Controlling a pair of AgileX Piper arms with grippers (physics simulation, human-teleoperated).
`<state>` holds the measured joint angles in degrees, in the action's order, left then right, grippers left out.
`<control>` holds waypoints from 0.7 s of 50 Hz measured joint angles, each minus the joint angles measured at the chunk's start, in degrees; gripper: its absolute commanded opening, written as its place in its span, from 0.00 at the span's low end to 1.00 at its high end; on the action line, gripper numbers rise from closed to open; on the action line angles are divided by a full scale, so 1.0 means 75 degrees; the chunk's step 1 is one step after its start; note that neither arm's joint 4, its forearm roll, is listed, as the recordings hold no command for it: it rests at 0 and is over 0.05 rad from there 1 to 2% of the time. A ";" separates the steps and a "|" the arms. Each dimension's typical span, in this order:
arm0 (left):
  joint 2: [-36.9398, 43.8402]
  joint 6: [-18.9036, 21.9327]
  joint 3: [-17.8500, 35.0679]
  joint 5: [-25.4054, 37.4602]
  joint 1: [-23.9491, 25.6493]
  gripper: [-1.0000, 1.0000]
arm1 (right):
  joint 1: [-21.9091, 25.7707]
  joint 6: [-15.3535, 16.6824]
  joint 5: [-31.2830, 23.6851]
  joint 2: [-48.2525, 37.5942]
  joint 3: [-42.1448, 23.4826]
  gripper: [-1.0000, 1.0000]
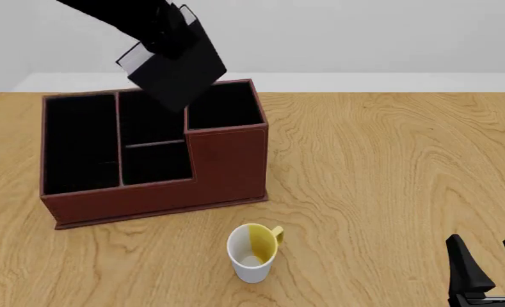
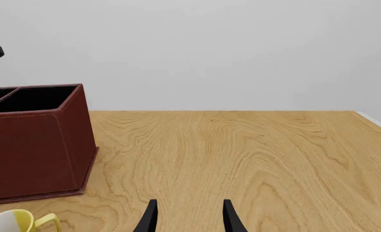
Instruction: Pick up the book and place it in the right compartment of the caddy.
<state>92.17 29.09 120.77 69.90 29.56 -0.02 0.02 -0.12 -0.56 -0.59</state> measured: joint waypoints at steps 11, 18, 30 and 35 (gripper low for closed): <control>0.0645 -0.0065 0.0501 0.0000 0.0055 0.00 | 0.0000 0.0000 0.0000 0.0000 0.0000 1.00; 0.1007 -0.0066 0.0743 0.0000 0.0002 0.00 | 0.0000 0.0000 0.0000 0.0000 0.0000 1.00; 0.1572 -0.0103 0.1148 0.0000 -0.0060 0.00 | 0.0000 0.0000 0.0000 0.0000 0.0000 1.00; 0.1792 -0.0123 0.1308 0.0000 -0.0093 0.00 | 0.0000 0.0000 0.0000 -0.0001 0.0000 1.00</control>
<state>105.61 28.17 130.57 69.90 28.86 -0.02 0.02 -0.12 -0.57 -0.59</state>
